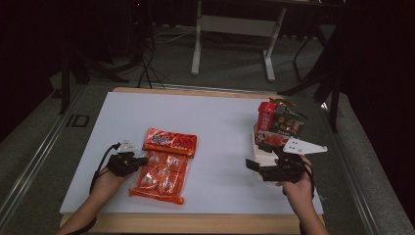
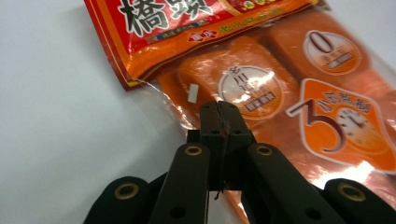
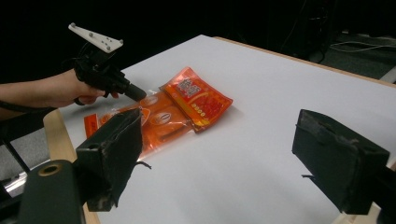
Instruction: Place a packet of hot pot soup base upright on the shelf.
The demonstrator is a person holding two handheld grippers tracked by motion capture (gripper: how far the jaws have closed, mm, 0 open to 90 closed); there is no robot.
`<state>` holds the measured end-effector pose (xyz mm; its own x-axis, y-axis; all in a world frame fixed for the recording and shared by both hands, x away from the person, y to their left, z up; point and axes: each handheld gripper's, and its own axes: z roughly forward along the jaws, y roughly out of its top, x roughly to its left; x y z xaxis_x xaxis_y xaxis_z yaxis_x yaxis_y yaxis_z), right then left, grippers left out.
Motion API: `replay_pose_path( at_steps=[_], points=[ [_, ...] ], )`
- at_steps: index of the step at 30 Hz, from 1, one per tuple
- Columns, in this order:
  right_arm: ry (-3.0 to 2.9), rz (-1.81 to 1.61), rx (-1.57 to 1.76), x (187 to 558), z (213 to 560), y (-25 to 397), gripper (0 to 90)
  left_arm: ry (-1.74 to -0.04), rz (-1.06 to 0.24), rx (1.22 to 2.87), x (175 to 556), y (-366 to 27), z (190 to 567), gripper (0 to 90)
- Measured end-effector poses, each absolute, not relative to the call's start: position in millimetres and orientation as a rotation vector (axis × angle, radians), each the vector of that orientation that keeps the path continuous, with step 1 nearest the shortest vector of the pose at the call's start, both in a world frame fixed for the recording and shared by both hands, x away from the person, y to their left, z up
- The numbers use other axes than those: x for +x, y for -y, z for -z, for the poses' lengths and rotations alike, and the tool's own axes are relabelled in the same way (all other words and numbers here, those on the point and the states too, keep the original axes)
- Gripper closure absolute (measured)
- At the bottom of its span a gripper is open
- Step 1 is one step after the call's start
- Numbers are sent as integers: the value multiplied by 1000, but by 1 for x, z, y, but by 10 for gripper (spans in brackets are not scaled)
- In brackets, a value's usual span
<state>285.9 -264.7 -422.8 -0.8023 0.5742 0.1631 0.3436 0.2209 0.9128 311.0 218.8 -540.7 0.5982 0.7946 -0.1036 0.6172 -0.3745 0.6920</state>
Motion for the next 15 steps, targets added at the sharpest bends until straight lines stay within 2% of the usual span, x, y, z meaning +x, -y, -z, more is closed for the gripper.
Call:
replay_pose_path(
  at_steps=[15],
  points=[
    [-2296, -1618, 868, 286, 423, 262, 159, -1075, -283, 2132, 316, -200, 541, 899]
  ],
)
